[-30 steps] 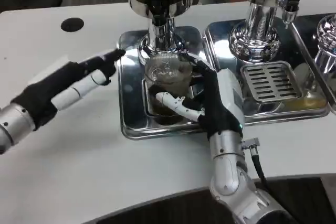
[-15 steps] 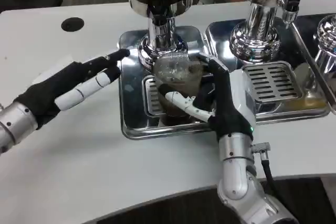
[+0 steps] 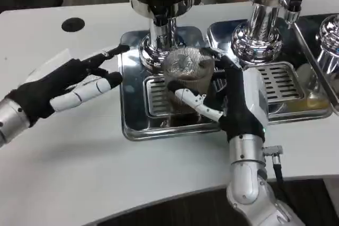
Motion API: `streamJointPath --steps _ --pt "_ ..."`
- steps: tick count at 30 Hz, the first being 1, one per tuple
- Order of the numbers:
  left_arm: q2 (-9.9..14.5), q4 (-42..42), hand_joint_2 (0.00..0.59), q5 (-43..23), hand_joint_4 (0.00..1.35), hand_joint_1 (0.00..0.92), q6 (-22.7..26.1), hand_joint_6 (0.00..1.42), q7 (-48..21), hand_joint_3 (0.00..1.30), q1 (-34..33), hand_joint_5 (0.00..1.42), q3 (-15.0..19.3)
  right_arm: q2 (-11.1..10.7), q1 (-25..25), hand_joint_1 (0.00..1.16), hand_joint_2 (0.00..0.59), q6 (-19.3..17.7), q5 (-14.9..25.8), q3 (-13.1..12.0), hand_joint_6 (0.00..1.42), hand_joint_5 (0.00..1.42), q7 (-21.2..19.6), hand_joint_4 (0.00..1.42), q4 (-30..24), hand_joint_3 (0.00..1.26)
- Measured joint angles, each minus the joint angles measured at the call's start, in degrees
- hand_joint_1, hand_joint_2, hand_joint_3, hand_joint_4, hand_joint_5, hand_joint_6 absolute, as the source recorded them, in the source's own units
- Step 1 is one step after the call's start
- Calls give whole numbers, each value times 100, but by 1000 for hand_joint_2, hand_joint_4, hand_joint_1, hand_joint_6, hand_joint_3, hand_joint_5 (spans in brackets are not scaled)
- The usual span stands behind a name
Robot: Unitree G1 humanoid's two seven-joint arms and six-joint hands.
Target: Grasp the cup under the faucet to collect the drink, then remove the cup.
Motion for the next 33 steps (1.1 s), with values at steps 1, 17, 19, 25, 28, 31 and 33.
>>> streamJointPath --steps 1,17,19,25,28,31,33 --pt "41 -50 145 60 0 0 -30 160 38 79 21 4 -27 -5 9 683 190 9 -2 -7 1048 723 10 511 -57 415" --pt "463 -855 134 932 0 0 -554 128 812 27 677 0 -282 -168 1119 679 192 283 -195 -10 1067 734 571 528 -1779 431" --pt "475 -926 134 943 0 0 -568 127 884 27 742 0 -282 -195 1280 679 194 313 -217 -14 1067 737 627 529 -1981 433" --pt "566 -1284 134 960 0 0 -618 126 1007 27 1046 0 -284 -231 1817 679 198 420 -286 19 1068 750 835 543 -2752 449" --pt "610 -1566 134 955 0 0 -643 122 1017 22 1243 0 -283 -235 2061 679 199 447 -323 41 1068 750 934 544 -3073 451" --pt "623 -1929 134 926 0 0 -665 118 1018 20 1537 0 -279 -234 2322 677 201 471 -337 58 1068 751 1050 545 -3428 452" --pt "633 -2160 134 916 0 0 -659 116 1017 19 1736 0 -273 -236 2485 675 203 482 -343 66 1068 751 1113 545 -3619 452"
